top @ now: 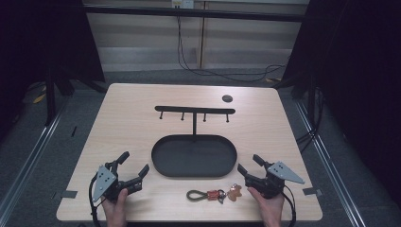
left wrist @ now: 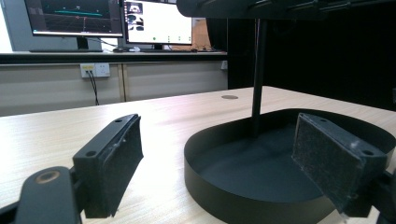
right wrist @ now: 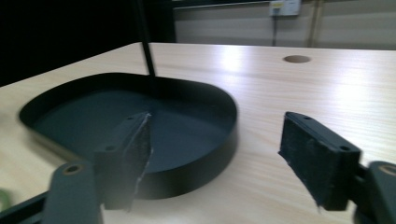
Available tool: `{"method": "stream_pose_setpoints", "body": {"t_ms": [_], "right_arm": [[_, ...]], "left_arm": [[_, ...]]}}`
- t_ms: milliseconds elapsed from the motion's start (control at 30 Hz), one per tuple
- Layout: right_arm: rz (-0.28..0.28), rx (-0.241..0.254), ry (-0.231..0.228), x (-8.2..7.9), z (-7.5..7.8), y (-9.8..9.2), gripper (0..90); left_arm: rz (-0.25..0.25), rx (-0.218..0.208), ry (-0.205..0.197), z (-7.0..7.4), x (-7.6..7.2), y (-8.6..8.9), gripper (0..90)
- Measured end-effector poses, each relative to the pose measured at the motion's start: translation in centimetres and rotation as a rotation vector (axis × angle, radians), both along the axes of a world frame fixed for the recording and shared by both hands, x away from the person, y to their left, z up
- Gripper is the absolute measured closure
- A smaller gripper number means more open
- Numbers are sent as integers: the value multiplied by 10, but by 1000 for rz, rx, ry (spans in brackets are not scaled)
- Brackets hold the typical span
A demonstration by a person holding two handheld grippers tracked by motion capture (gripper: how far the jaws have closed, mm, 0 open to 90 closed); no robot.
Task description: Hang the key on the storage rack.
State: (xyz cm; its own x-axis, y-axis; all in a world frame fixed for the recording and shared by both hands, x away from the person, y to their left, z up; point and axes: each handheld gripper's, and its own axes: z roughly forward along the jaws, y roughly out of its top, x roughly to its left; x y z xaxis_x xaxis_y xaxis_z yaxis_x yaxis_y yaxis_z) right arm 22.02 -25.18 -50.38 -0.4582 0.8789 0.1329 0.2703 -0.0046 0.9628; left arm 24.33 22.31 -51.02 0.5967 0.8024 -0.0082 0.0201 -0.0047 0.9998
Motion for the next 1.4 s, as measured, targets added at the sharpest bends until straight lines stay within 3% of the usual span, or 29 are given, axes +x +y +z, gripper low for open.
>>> {"method": "stream_pose_setpoints", "body": {"t_ms": [267, 367, 500, 567, 767, 900, 1300, 1400], "right_arm": [[77, -8, 32, -1, 7, 6, 272], [80, -47, 90, -1, 11, 8, 271], [122, -47, 137, -2, 16, 12, 279], [150, -45, 158, -2, 18, 15, 334], [191, -81, 215, 1, 23, 26, 344], [255, -86, 204, 3, 28, 33, 401], [412, -108, 285, 17, 40, 59, 469], [405, -141, 287, 20, 42, 65, 540]], "left_arm": [[-1, -5, -3, 0, 0, -1, 157], [0, -11, -6, 0, 0, -2, 157], [-1, -12, -6, 0, 0, -2, 157], [-1, -10, -5, 0, 0, -2, 157], [0, -11, -5, 0, 0, -2, 157], [0, -10, -5, 0, 0, -2, 157], [1, -9, -5, 0, 0, -2, 157], [1, -9, -5, 0, 0, -2, 157]]}}
